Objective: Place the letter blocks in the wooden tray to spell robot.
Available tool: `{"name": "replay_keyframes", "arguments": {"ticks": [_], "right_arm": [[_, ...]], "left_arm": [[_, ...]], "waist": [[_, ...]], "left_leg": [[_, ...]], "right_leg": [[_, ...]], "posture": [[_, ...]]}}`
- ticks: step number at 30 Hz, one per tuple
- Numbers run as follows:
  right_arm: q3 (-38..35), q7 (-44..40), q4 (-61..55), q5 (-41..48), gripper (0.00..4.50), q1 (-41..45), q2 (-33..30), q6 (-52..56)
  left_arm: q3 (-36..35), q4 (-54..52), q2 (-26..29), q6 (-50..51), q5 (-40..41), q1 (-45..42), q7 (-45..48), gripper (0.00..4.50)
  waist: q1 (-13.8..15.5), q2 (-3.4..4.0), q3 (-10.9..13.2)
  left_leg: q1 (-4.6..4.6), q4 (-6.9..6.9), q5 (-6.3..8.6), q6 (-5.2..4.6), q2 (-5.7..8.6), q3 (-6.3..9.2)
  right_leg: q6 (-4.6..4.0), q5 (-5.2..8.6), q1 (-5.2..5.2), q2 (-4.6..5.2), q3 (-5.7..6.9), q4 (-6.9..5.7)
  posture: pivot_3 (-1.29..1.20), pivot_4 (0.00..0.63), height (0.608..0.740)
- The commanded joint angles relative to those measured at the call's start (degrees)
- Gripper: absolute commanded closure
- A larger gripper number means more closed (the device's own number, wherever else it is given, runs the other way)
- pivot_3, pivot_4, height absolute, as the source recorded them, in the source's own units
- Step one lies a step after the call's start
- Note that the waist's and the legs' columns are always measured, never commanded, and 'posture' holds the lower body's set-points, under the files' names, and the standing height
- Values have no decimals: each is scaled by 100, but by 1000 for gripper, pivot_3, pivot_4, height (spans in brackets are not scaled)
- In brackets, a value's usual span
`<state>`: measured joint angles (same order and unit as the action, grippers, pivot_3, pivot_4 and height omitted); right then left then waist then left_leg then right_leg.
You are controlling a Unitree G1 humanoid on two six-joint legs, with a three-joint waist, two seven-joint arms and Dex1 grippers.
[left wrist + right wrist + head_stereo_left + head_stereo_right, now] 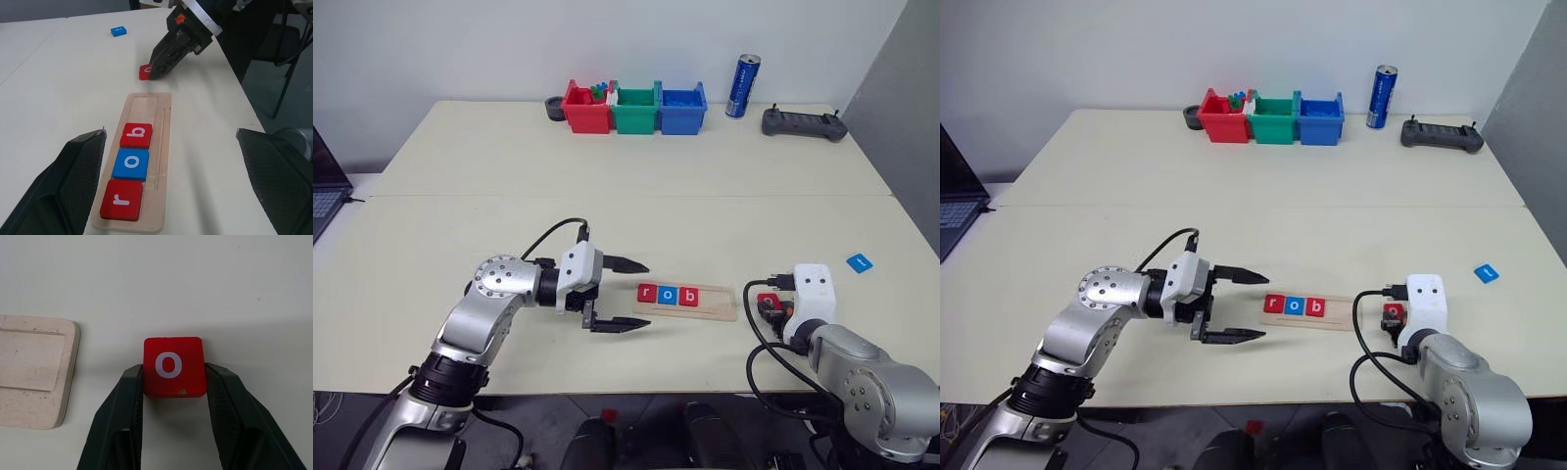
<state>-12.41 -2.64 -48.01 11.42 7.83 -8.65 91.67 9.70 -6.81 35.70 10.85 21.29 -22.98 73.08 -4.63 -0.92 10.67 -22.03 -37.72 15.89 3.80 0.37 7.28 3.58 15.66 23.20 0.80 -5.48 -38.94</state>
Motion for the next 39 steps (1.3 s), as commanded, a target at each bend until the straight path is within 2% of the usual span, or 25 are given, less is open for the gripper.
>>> {"name": "replay_keyframes", "arguments": {"ticks": [1,5,7,14,17,20,23,26,28,30,34,39], "right_arm": [[-130,-68,57,-4,1711,-37,47,83],[-169,-138,39,-26,427,120,-74,83],[-165,-140,147,-95,27,395,-268,-6],[-116,-164,968,-244,27,1735,-872,-858],[-74,-507,1302,-69,27,2037,-1077,-1428],[123,-1643,1704,522,27,2060,-1585,-1991],[449,-3261,2028,915,27,1833,-2614,-3123],[923,-4815,2796,688,27,1350,-3828,-4735],[1190,-5503,3438,372,27,1203,-4361,-5888],[1329,-6038,3994,268,27,1191,-4650,-6656],[1546,-6656,4763,124,27,1336,-4837,-7475],[1769,-7074,5235,51,27,1463,-4760,-7761]], "left_arm": [[-39,-77,-13,-65,8,-36,-38,0],[-67,-127,22,-66,23,45,-45,0],[-64,-100,14,-78,8,34,-54,0],[-20,-11,-68,-105,-22,-67,-80,0],[-20,39,-86,-124,-36,-100,-59,0],[-22,55,-81,-142,-35,-93,-31,0],[12,122,-131,-184,-61,-128,-24,0],[56,154,-220,-221,-89,-164,-42,0],[55,155,-251,-222,-99,-173,-39,0],[36,152,-252,-217,-100,-171,-21,0],[14,160,-218,-221,-101,-148,23,0],[21,89,-214,-157,-90,-143,7,0]], "waist": [[-1,-1,0],[2,-2,-1],[3,-1,0],[-9,3,2],[-5,3,2],[-5,2,3],[-1,2,5],[54,-1,8],[61,-2,9],[69,-4,11],[33,-4,11],[38,-5,11]], "left_leg": [[1,0,0,0,0,-1],[1,0,0,0,1,-1],[1,-1,0,0,2,-1],[1,2,0,0,0,-4],[-2,7,0,0,2,-3],[-3,9,0,0,5,-7],[-3,11,1,-1,5,-7],[-5,11,1,-2,8,-6],[-5,10,1,-2,9,-10],[-4,8,1,-2,8,-15],[4,8,1,-2,3,-21],[4,4,0,-1,5,-18]], "right_leg": [[0,0,0,0,-1,0],[0,0,-3,1,-1,2],[0,0,-3,2,-1,2],[-1,0,2,0,-1,0],[-1,0,2,1,-1,4],[-1,0,2,7,-3,8],[-1,0,1,7,-1,12],[3,2,-4,12,5,25],[3,1,-6,12,3,28],[3,1,-6,15,2,27],[2,1,-4,13,-3,17],[2,1,-4,14,-4,13]], "posture": [[0,150,740],[0,150,740],[0,150,740],[0,150,740],[0,150,740],[0,150,740],[0,150,740],[0,150,740],[0,150,740],[0,150,740],[0,150,740],[0,150,740]]}}
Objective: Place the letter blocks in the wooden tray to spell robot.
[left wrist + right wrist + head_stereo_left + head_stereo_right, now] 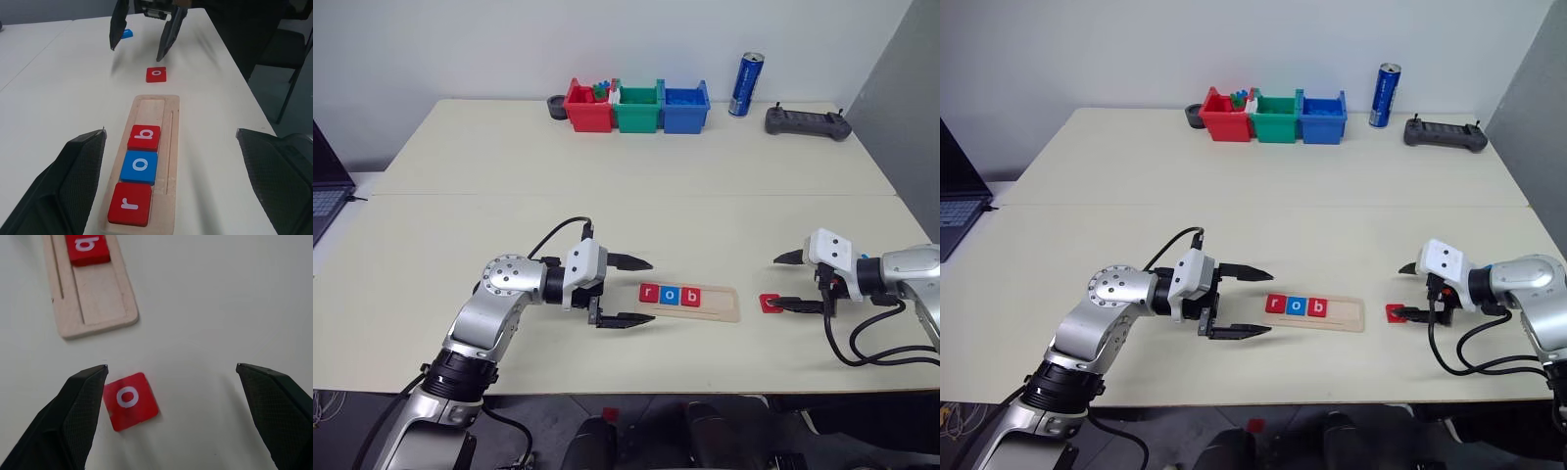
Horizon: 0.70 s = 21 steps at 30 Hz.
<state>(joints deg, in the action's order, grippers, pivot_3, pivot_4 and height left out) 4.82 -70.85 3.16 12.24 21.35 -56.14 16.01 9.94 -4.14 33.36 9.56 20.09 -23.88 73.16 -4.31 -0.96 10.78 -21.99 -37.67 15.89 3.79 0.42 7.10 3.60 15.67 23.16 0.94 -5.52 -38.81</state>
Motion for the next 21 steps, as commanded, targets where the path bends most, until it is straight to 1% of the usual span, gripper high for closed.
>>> {"name": "replay_keyframes", "arguments": {"ticks": [1,3,8,11,15,18,21], "right_arm": [[83,-322,149,-34,27,105,-4,-224],[164,-466,178,-60,27,50,-15,-315],[331,-532,485,-325,27,-4,45,-822],[391,-473,679,-491,27,-32,111,-1179],[419,-439,879,-592,27,-52,201,-1347],[398,-468,963,-588,647,-32,209,-1407],[366,-490,974,-578,1645,-13,218,-1404]], "left_arm": [[-5,-185,26,-23,32,-50,0,0],[-22,-204,54,-4,46,-39,11,0],[-60,-275,139,27,70,19,18,0],[-67,-316,169,43,80,45,1,0],[-56,-408,209,66,104,87,11,0],[-58,-433,221,84,123,98,22,0],[-65,-412,207,98,128,65,31,0]], "waist": [[11,0,0],[20,0,0],[35,0,0],[40,0,0],[42,-1,0],[43,-1,0],[43,-1,0]], "left_leg": [[-1,-1,0,0,0,1],[-2,-3,0,0,1,2],[-2,-4,0,0,2,1],[-2,-4,0,0,2,1],[0,-6,0,1,1,1],[0,-11,0,1,1,2],[4,-17,0,1,1,0]], "right_leg": [[0,0,0,0,1,0],[0,0,0,1,1,0],[0,0,0,2,1,-1],[0,0,0,2,1,-1],[0,0,0,2,1,-5],[0,0,-2,2,1,-5],[0,0,-6,2,0,-8]], "posture": [[0,150,740],[0,150,740],[0,150,740],[0,150,740],[0,150,740],[0,150,740],[0,150,740]]}}
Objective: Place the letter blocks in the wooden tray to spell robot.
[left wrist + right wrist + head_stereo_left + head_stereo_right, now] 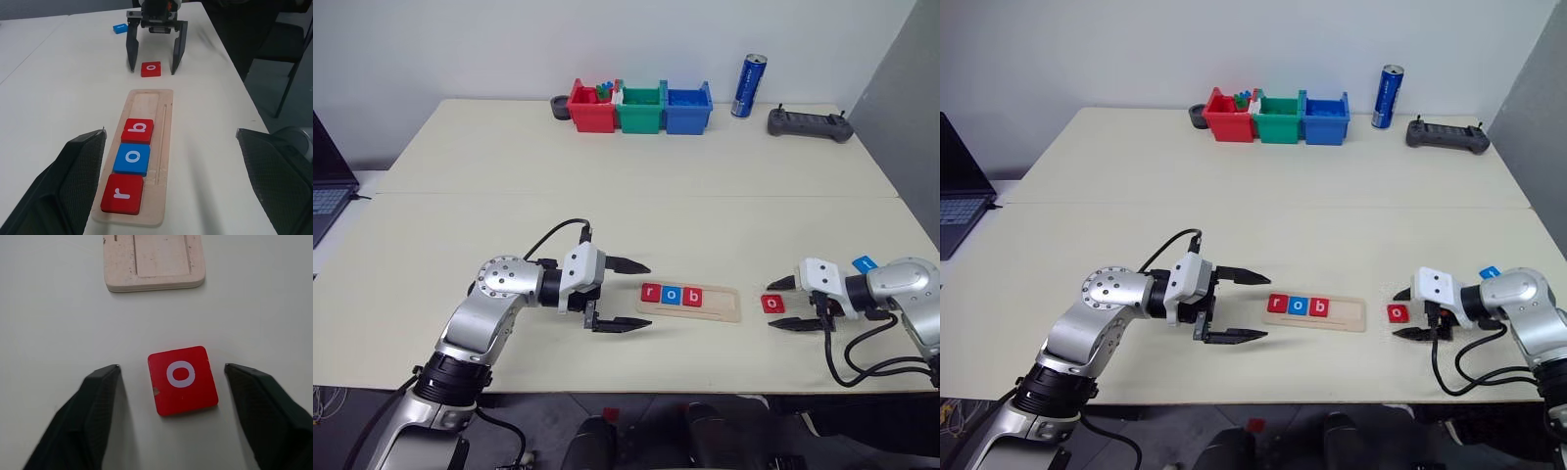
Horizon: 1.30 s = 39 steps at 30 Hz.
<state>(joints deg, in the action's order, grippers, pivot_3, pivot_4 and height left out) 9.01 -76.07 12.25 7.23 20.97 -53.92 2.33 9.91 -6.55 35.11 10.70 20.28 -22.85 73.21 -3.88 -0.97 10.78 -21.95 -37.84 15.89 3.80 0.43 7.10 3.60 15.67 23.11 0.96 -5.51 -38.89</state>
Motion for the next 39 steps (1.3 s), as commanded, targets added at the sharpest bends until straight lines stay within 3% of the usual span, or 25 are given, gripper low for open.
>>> {"name": "replay_keyframes", "arguments": {"ticks": [1,4,9,15,23,39], "right_arm": [[-65,23,51,-71,1976,26,-11,-24],[-117,22,-92,-18,3051,49,-47,115],[-242,106,-938,360,3058,84,50,905],[-173,599,-2063,731,3058,144,595,1921],[238,948,-1849,293,3058,296,1036,1698],[459,791,-1553,98,3058,349,1128,1457]], "left_arm": [[-64,-159,23,-13,115,-55,29,0],[-69,-149,7,-15,128,-77,36,0],[-130,-137,21,-41,155,-66,36,0],[-190,-233,103,-23,199,62,27,0],[-205,-293,181,5,234,86,-34,0],[-235,-418,286,22,233,232,-112,0]], "waist": [[1,0,0],[4,0,0],[4,0,0],[30,0,0],[69,0,0],[64,0,0]], "left_leg": [[0,-1,0,0,0,0],[1,-4,0,0,0,-1],[0,-4,0,0,0,0],[-2,-3,0,0,0,6],[-5,-2,0,1,3,8],[-5,-2,0,0,2,9]], "right_leg": [[0,0,0,0,0,-1],[0,0,-1,0,-1,-2],[0,0,2,0,-2,-7],[0,0,2,0,1,-7],[0,0,3,2,5,-4],[0,0,4,1,8,-6]], "posture": [[0,150,740],[0,150,740],[0,150,740],[0,150,740],[0,150,740],[0,150,740]]}}
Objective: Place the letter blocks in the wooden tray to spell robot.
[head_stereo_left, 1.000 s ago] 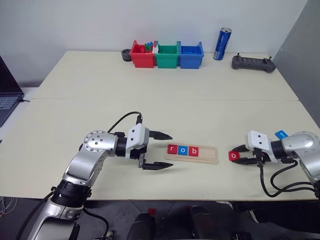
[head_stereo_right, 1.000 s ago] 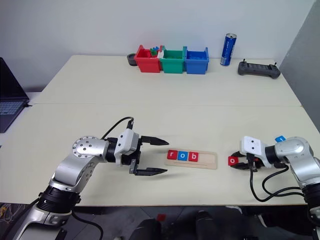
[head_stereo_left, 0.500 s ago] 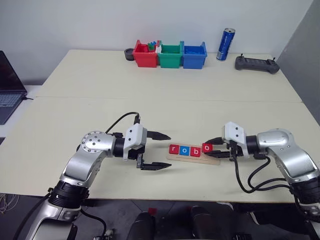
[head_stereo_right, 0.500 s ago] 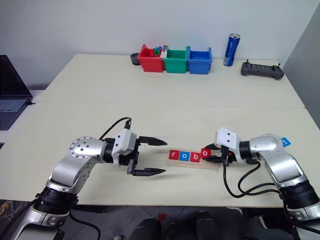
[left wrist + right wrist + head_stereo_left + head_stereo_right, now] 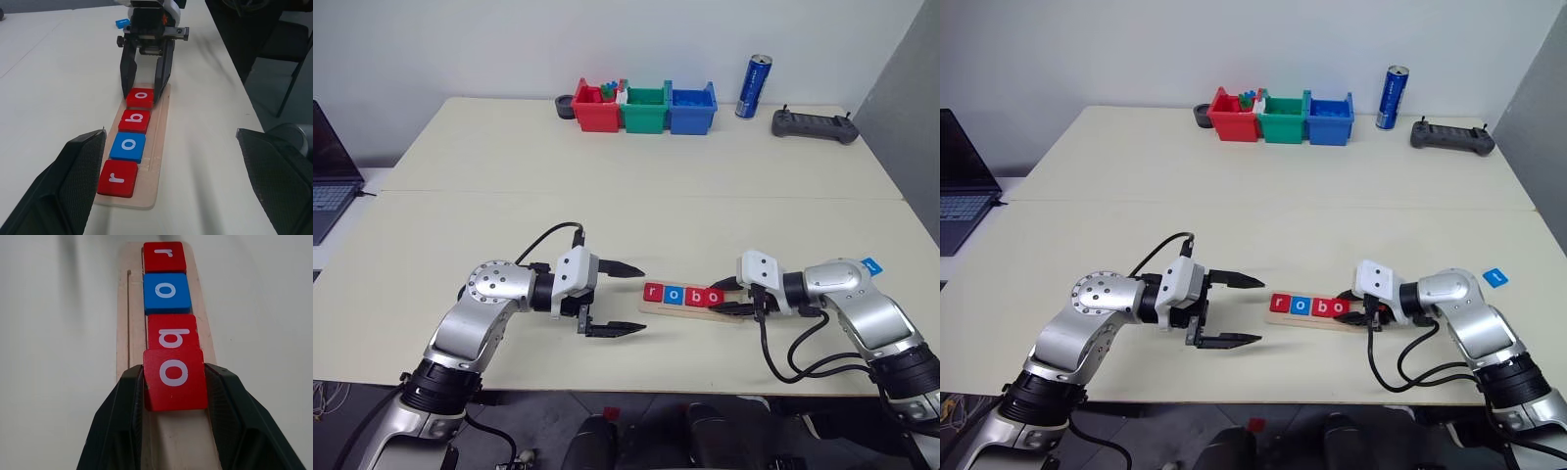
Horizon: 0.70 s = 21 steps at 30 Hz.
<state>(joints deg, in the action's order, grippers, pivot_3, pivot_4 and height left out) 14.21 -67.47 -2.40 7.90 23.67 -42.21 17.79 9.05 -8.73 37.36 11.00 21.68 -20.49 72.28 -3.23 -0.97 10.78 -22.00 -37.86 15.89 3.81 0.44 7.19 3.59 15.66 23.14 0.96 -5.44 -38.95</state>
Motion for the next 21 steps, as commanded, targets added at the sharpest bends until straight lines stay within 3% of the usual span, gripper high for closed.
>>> {"name": "replay_keyframes", "arguments": {"ticks": [1,2,8,9,17,20,21], "right_arm": [[-65,-72,-89,35,3058,74,-46,-79],[-74,-65,-91,37,2321,69,-48,-68],[-197,-99,-217,202,181,89,-85,161],[-244,-91,-265,251,9,107,-91,228],[-736,-24,-355,543,9,211,-389,674],[-790,-37,-278,509,581,40,-507,499],[-785,-64,-301,523,958,-37,-527,450]], "left_arm": [[-147,-188,64,-12,90,-8,-21,0],[-145,-174,66,-17,86,-15,-24,0],[-108,-126,38,-19,71,-82,-29,0],[-103,-113,34,-24,67,-93,-26,0],[-87,-46,12,-46,60,-137,-5,0],[-77,-34,3,-55,54,-146,0,0],[-72,-25,-2,-56,52,-158,2,0]], "waist": [[-2,0,0],[-2,0,0],[-2,0,0],[-1,0,0],[5,0,0],[7,0,0],[8,0,0]], "left_leg": [[0,0,0,0,0,0],[0,0,0,0,0,0],[0,0,0,0,0,0],[0,0,0,0,0,0],[-1,0,0,0,1,2],[-2,0,0,0,1,1],[-1,0,0,0,1,0]], "right_leg": [[0,0,0,0,0,0],[0,0,0,0,0,0],[0,0,0,0,0,0],[0,0,0,0,0,0],[0,0,0,0,1,0],[0,0,0,1,1,1],[0,0,0,1,1,1]], "posture": [[0,150,740],[0,150,740],[0,150,740],[0,150,740],[0,150,740],[0,150,740],[0,150,740]]}}
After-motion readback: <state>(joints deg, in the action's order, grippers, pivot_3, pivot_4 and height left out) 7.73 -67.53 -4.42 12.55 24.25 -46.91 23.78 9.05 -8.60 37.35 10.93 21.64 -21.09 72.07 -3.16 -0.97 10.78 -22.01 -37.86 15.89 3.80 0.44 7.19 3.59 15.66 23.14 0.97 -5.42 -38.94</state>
